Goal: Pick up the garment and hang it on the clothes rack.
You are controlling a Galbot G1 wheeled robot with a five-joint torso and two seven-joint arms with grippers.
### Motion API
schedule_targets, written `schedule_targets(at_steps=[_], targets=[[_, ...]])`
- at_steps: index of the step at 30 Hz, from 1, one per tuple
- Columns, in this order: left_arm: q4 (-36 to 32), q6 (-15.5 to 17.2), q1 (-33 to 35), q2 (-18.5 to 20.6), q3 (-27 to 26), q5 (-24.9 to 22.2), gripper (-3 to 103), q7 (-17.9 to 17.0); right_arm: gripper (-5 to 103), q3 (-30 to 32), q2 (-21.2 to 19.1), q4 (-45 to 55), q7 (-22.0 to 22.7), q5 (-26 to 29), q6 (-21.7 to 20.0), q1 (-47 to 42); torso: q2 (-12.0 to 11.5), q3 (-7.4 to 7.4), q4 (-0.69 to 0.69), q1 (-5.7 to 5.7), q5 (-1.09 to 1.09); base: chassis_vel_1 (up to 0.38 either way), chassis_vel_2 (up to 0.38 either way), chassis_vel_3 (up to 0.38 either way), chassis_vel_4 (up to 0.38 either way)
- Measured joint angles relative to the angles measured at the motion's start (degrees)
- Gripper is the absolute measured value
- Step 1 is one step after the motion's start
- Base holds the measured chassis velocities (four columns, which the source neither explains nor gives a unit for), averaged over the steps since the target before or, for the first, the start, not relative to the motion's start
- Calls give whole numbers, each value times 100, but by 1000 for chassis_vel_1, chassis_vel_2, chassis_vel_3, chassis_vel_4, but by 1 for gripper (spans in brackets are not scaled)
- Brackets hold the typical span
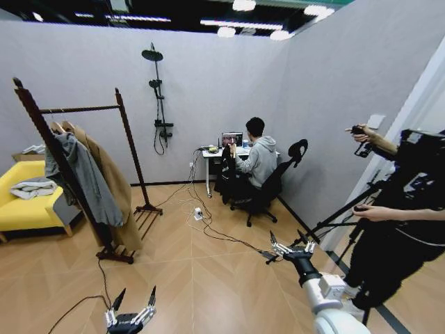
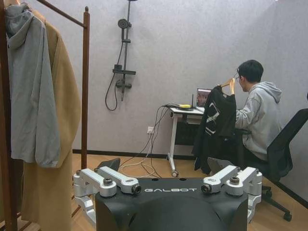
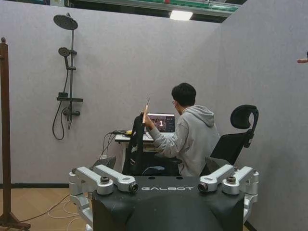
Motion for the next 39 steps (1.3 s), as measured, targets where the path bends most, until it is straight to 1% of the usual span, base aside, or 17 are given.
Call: schedule_targets(at_steps=[26, 29, 31, 33, 39], targets=[[0, 0, 0, 0, 0, 0, 100, 0, 100, -22, 0, -6, 48, 6, 18, -34, 0, 0, 0, 0, 0, 0, 0, 0, 0], [0, 0, 0, 0, 0, 0, 100, 0, 100, 0, -2, -2, 60, 81, -21, -53, 0, 0, 0, 0, 0, 0, 0, 0, 0], [0, 0, 0, 0, 0, 0, 100, 0, 100, 22, -10, 6, 7, 116, -27, -75, 0, 0, 0, 0, 0, 0, 0, 0, 0], [0, 0, 0, 0, 0, 0, 100, 0, 100, 71, -20, 8, -208, 141, 7, -135, 0, 0, -1, 0, 0, 0, 0, 0, 0], [0, 0, 0, 0, 0, 0, 100, 0, 100, 35, 1, -41, -251, 145, 62, -134, 2, -1, 1, -2, 1, -22, 19, 20, -21]])
